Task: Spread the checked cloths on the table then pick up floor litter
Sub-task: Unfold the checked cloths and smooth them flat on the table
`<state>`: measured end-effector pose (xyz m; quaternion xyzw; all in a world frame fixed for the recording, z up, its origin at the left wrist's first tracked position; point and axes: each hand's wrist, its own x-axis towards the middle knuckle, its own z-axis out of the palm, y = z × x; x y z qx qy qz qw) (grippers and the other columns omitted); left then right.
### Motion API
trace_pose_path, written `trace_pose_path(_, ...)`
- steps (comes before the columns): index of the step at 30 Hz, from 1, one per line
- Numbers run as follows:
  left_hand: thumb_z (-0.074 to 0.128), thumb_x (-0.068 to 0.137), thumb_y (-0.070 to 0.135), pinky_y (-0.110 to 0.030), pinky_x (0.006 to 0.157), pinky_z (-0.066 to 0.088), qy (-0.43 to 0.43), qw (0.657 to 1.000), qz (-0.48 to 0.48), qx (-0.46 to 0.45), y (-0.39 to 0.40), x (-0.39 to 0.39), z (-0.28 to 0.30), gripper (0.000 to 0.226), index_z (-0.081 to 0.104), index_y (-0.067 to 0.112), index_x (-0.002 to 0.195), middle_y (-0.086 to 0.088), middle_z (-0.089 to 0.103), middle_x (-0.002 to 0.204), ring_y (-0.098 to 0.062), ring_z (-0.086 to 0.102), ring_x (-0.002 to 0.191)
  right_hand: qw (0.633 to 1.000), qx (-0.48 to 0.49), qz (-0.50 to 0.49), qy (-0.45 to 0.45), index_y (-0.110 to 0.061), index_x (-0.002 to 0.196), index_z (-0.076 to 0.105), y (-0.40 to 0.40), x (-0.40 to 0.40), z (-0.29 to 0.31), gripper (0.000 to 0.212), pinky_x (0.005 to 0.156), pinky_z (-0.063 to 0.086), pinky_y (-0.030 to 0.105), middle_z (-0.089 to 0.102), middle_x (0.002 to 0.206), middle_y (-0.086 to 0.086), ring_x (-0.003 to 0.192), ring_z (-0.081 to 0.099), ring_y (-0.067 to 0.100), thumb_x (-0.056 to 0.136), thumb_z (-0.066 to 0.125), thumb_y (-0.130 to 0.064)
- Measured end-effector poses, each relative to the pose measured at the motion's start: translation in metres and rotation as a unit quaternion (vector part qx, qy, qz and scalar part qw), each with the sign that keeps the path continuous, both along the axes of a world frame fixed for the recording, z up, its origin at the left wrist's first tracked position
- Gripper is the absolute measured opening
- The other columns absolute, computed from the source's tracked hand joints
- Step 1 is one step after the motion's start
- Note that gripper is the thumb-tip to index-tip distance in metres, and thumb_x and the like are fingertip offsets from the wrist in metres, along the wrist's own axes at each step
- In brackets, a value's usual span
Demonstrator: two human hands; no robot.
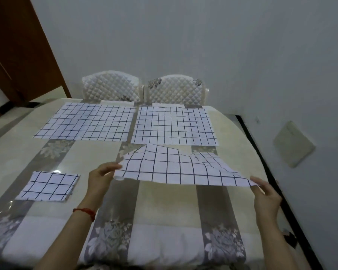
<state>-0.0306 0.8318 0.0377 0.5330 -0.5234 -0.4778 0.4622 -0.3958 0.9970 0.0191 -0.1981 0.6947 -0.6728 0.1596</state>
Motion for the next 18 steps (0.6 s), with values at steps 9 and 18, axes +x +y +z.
trace_pose_path(9,0.045,0.086,-0.01,-0.02,0.049,0.042,-0.086,0.982,0.003,0.167,0.044,0.003,-0.076,0.042,0.068,0.023,0.072,-0.012,0.061,0.08,-0.017,0.047,0.059,0.987,0.144,0.036,-0.061,0.004,0.093,0.066,0.029,0.008,-0.071,0.021,0.053,0.043,-0.003,0.062,0.089,0.012,0.083,0.058,0.018,0.082,0.052,0.015)
trace_pose_path(18,0.045,0.095,0.015,-0.042,0.073,0.052,0.06,0.948,0.054,0.307,0.04,-0.004,-0.095,0.033,0.046,0.008,0.127,-0.026,0.061,0.113,-0.038,0.061,0.093,0.962,0.231,0.0,-0.145,0.0,0.093,0.068,0.039,0.009,-0.097,0.025,0.042,0.048,0.009,0.063,0.091,0.017,0.068,0.057,0.026,0.081,0.05,0.013)
